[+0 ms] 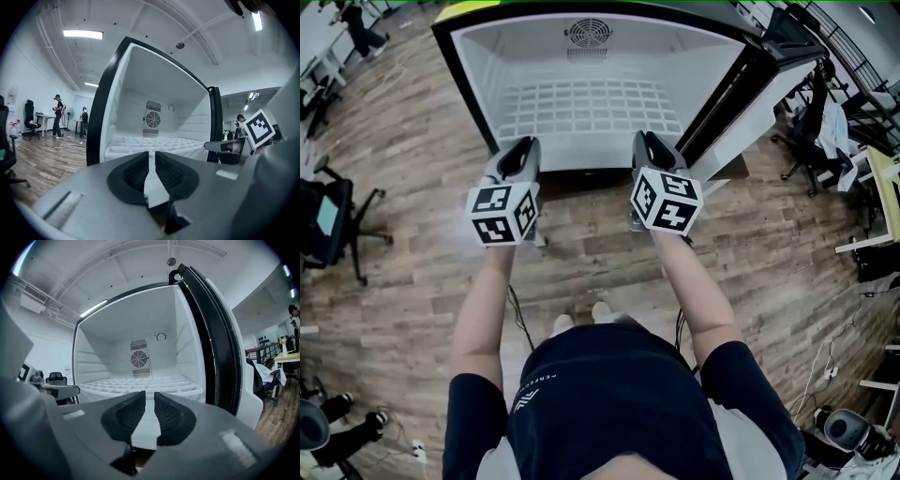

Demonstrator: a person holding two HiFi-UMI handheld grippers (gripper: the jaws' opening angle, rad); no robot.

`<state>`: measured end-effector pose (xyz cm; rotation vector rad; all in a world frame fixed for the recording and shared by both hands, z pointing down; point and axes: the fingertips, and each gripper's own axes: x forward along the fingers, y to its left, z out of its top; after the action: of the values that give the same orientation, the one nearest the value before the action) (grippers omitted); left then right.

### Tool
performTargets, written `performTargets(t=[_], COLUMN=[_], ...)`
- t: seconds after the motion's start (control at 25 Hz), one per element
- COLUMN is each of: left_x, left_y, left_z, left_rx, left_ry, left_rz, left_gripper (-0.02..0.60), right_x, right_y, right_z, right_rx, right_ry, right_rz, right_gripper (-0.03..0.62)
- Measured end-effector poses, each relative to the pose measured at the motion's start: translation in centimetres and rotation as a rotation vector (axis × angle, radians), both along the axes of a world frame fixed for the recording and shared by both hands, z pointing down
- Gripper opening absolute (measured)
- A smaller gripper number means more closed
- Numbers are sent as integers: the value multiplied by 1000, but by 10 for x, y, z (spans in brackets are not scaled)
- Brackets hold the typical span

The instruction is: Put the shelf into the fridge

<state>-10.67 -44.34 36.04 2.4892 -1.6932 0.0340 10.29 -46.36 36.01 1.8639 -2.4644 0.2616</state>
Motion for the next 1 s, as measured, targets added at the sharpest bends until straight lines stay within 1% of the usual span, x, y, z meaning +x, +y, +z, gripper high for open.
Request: performTargets(t=[0.12, 0.24, 0.48, 0.64, 0.84, 1.0], left_x=[1, 1, -3, -2, -4, -4], left_y=[-6, -12, -23, -29, -35, -39], left_z=[0, -1, -1, -1, -1, -1], left_rx=[-11, -19, -13, -19, -32, -31], left_ry=[16, 12, 5, -15, 8, 8], left_rz=[-9, -13, -21, -13, -14, -16], left_gripper=[71, 78, 52, 57, 55, 54], right_x=[0, -1, -1, -2, -2, -4], right_y=[-6, -12, -22, -29, -35, -38], right_z=[0, -1, 0, -1, -1, -1], right_rx=[-1, -5, -8, -23, -32, -28], right_ry=[1, -4, -13, -20, -12, -9], right_rz=[1, 8, 12, 0, -4, -19], right_gripper=[63, 63, 63, 63, 61, 60])
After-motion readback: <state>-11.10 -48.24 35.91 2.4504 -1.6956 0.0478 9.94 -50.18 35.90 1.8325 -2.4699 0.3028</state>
